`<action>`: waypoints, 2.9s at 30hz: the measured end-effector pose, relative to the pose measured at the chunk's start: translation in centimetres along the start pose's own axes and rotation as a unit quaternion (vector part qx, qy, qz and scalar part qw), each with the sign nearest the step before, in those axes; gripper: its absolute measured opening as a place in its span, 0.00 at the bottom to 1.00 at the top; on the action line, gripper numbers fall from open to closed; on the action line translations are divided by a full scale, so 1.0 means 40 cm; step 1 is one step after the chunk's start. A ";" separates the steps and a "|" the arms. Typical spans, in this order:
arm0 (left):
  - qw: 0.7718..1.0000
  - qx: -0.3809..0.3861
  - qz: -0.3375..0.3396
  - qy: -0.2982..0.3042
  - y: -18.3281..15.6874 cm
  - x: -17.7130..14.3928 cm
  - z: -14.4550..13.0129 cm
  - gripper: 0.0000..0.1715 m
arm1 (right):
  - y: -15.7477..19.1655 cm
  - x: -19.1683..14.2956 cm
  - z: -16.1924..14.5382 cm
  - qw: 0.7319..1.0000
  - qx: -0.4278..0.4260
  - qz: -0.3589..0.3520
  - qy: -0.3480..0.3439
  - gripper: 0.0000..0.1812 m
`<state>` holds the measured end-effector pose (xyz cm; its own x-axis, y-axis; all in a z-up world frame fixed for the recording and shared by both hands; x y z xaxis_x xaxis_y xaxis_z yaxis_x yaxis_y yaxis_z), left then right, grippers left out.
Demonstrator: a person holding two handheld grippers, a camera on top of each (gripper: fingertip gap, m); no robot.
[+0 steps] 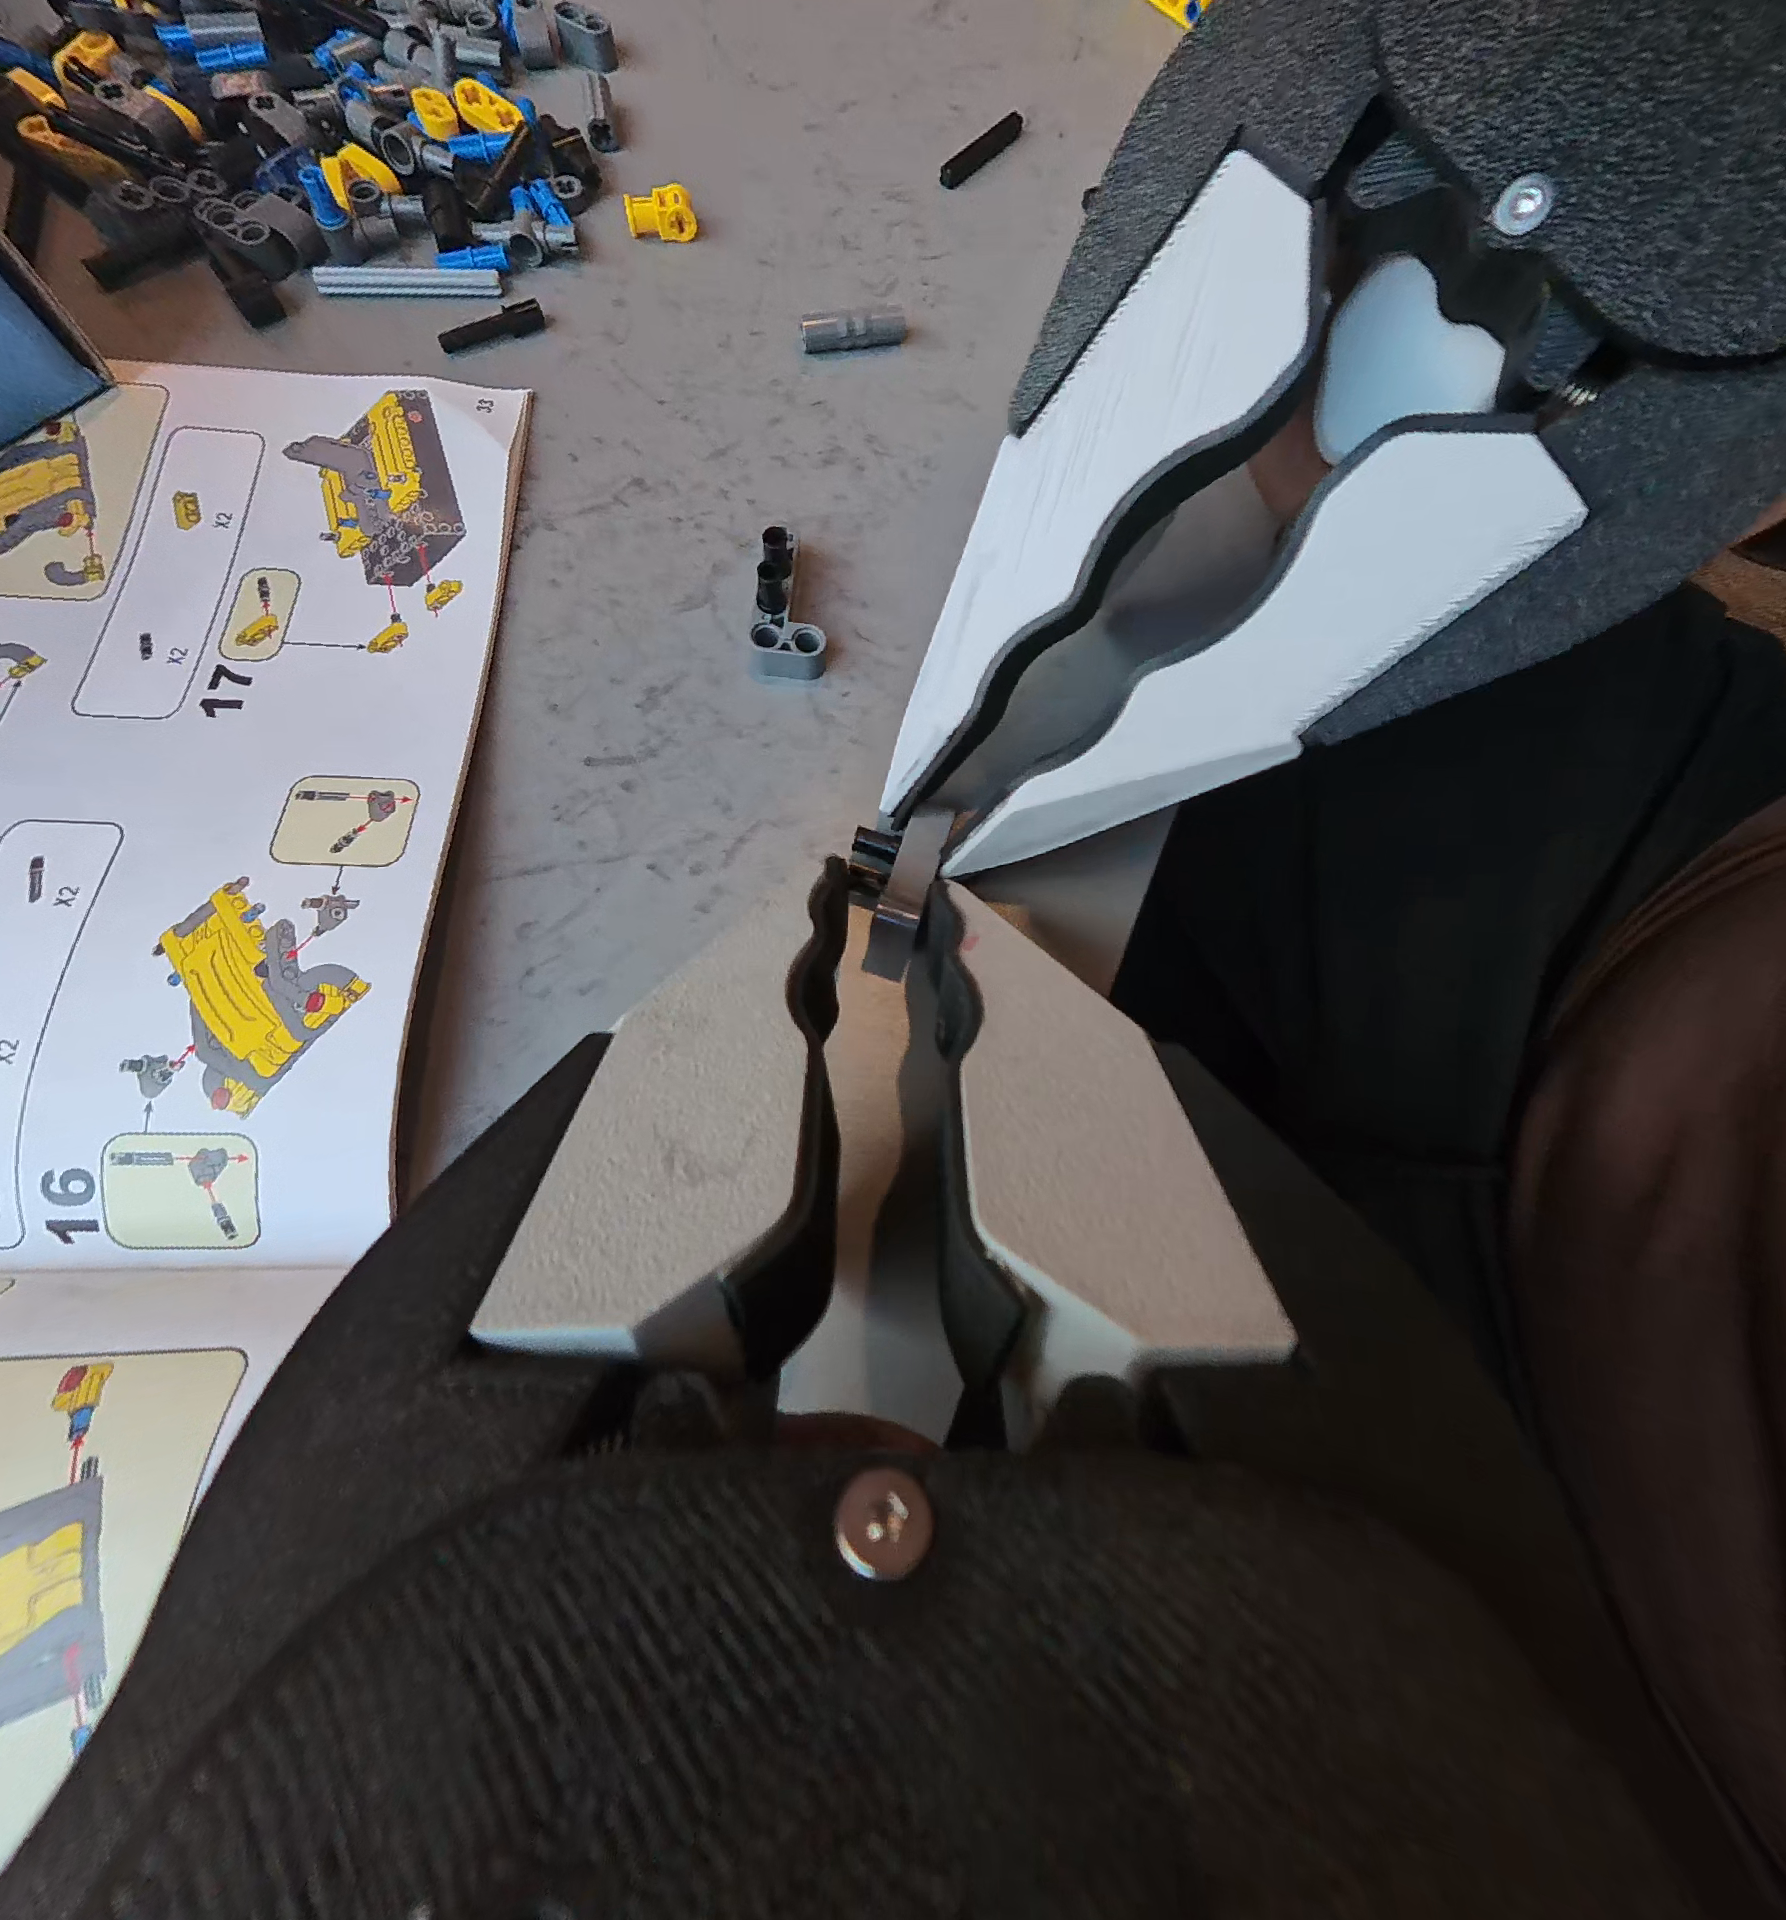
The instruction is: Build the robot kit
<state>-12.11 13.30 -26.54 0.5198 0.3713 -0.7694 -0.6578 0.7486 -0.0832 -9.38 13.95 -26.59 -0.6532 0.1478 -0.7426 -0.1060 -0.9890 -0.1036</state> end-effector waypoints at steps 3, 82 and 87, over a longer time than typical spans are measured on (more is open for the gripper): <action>1.000 -0.002 0.004 -0.001 0.003 -0.001 0.001 0.07 | 0.000 0.001 0.002 1.000 -0.016 -0.018 0.003 0.04; 0.977 0.104 -0.029 -0.186 -0.083 -0.089 0.097 0.12 | 0.003 -0.156 0.058 0.919 0.150 0.314 -0.187 0.01; 0.975 0.053 -0.126 -0.177 -0.104 -0.089 0.090 0.08 | 0.018 -0.170 0.065 0.930 0.105 0.294 -0.191 0.01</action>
<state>-9.27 10.84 -21.16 0.8255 0.3206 -0.4646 -0.4350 0.8858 -0.1615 -6.95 12.24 -19.92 -0.8595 -0.3860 -0.3351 0.2365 -0.8815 0.4088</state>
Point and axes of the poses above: each gripper's, where its closed fingertips meet, x out along the fingers, z out of its top, y = z × x across the jaws, the point moved 2 cm from there along -x, back along the fingers, and after that the axes turned 9 degrees about y, right-handed, at the moved point
